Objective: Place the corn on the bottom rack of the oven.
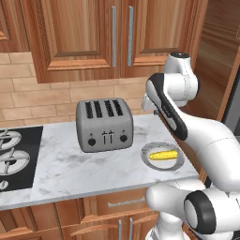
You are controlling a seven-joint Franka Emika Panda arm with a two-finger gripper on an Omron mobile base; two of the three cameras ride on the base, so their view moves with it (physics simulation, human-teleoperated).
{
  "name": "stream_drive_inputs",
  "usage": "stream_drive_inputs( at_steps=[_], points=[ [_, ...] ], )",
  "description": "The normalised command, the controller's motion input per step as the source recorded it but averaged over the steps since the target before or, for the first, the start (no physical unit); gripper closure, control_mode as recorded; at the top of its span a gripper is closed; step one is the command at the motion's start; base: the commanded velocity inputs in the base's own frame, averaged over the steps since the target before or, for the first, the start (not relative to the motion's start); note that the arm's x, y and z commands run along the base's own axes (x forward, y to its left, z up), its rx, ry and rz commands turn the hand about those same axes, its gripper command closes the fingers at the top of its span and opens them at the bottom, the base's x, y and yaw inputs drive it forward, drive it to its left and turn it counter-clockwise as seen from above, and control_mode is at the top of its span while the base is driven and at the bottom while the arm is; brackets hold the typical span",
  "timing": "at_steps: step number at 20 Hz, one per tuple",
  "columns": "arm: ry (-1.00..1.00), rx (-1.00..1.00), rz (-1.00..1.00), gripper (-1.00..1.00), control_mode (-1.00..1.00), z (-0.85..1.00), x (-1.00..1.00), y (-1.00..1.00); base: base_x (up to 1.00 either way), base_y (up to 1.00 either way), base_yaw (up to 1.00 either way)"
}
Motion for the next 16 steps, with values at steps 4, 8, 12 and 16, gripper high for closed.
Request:
stream_drive_inputs(
  at_steps=[4,8,12,16],
  points=[
    [0.00,0.01,-0.04,-1.00,-1.00,-0.06,-0.26,-0.04,0.00,0.00,0.00],
    [0.00,0.03,-0.48,-1.00,-1.00,-0.50,-0.56,0.00,0.00,0.00,0.00],
    [0.11,0.03,-0.61,-1.00,-1.00,-0.68,-0.12,0.00,0.00,0.00,0.00],
    [0.01,0.09,-0.28,-1.00,-1.00,-0.72,0.00,0.00,0.00,0.00,0.00]
  ],
)
